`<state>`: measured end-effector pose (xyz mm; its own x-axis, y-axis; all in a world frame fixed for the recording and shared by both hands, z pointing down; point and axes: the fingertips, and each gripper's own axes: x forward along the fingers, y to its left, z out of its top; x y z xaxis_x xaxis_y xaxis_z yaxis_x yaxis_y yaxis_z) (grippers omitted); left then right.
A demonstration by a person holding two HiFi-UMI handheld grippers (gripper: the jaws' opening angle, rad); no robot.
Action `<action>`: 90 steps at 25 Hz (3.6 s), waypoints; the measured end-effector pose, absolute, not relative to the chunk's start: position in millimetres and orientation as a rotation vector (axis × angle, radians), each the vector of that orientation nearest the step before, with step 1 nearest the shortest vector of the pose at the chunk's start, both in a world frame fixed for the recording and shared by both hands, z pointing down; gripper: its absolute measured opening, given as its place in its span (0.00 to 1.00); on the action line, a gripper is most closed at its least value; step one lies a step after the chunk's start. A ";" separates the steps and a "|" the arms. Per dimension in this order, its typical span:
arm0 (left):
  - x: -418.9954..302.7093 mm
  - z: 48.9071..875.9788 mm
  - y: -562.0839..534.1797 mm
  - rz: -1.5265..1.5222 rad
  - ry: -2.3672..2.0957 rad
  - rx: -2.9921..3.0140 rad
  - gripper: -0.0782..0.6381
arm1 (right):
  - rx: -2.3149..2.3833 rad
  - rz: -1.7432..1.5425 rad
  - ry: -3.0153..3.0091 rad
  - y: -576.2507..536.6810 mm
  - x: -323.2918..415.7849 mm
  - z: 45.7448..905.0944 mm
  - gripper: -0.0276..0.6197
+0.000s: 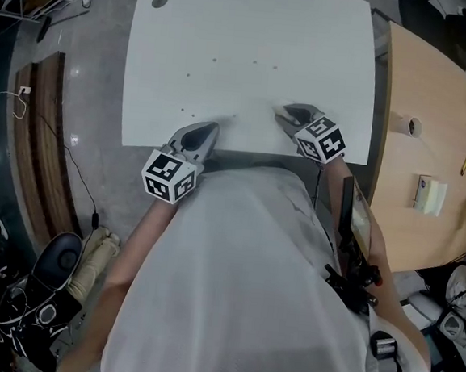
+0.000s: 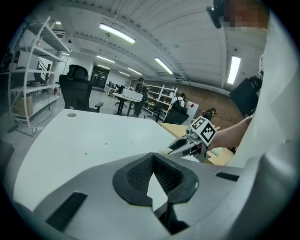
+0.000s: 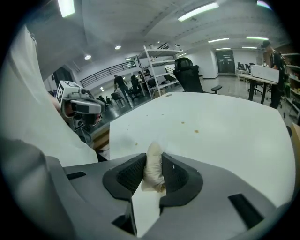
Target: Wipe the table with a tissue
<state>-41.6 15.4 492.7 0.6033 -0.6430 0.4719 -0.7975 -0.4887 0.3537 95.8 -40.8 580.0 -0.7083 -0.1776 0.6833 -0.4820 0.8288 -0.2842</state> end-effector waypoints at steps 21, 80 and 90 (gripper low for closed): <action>-138.3 501.2 58.6 0.350 -1.162 2.234 0.12 | 0.604 0.352 -2.067 -21.8 21.8 626.3 0.20; -230.7 513.2 61.0 0.304 -1.111 2.265 0.11 | 0.488 0.369 -2.079 -9.7 -99.2 623.4 0.20; -229.3 513.6 47.3 0.305 -1.086 2.275 0.12 | 0.336 0.274 -2.088 19.8 -126.8 625.1 0.20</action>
